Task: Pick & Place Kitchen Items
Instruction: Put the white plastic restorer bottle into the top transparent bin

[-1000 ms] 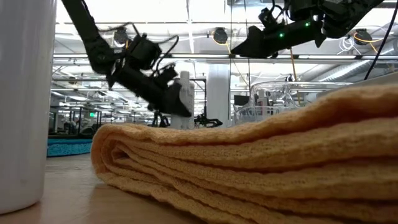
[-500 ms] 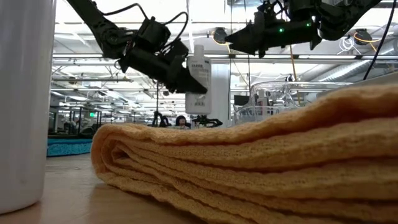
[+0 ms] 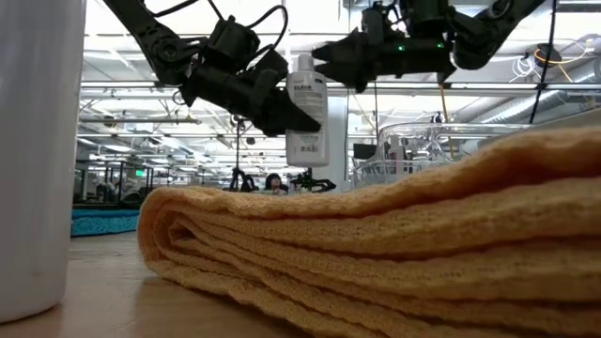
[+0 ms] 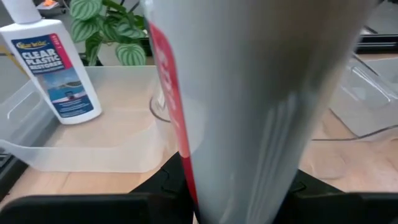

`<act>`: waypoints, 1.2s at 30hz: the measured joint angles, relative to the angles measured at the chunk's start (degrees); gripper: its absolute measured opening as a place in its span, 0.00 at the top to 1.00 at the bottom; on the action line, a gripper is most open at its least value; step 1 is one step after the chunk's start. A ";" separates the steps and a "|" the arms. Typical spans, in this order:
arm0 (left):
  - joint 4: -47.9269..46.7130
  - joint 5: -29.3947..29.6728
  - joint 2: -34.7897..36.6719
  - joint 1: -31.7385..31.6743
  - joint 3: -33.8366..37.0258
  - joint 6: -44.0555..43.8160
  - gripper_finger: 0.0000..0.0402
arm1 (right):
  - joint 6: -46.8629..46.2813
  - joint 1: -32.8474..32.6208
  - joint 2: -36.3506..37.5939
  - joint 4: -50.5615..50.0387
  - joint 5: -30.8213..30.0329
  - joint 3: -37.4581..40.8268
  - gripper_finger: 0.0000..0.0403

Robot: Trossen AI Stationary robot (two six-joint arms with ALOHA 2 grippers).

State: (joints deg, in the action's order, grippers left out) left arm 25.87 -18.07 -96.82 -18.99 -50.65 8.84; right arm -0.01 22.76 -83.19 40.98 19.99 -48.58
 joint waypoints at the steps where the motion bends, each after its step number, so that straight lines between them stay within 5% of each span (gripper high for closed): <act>1: -0.02 -0.04 0.00 0.16 0.00 -0.02 0.71 | 0.00 -0.13 -0.56 -0.16 0.00 -0.30 0.41; 12: -1.10 -0.04 0.00 0.33 -0.02 -0.38 0.71 | 0.65 -1.50 -4.82 -1.30 2.71 -4.24 0.44; 24: -1.25 0.14 0.00 0.38 -0.02 -1.26 0.71 | 2.21 -1.44 -4.80 -2.78 2.82 -4.26 0.77; 29: -1.16 1.45 0.00 1.16 -0.02 0.28 0.70 | 4.95 -1.48 -4.78 -2.79 2.91 -4.23 0.79; 36: -0.48 14.96 0.04 4.19 -0.04 -3.48 0.29 | 7.46 -1.30 -3.44 -4.70 2.47 -4.06 0.79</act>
State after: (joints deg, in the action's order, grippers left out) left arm 25.39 -3.11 -96.77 -14.79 -50.70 5.37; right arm 7.45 21.46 -86.63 36.28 22.46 -52.64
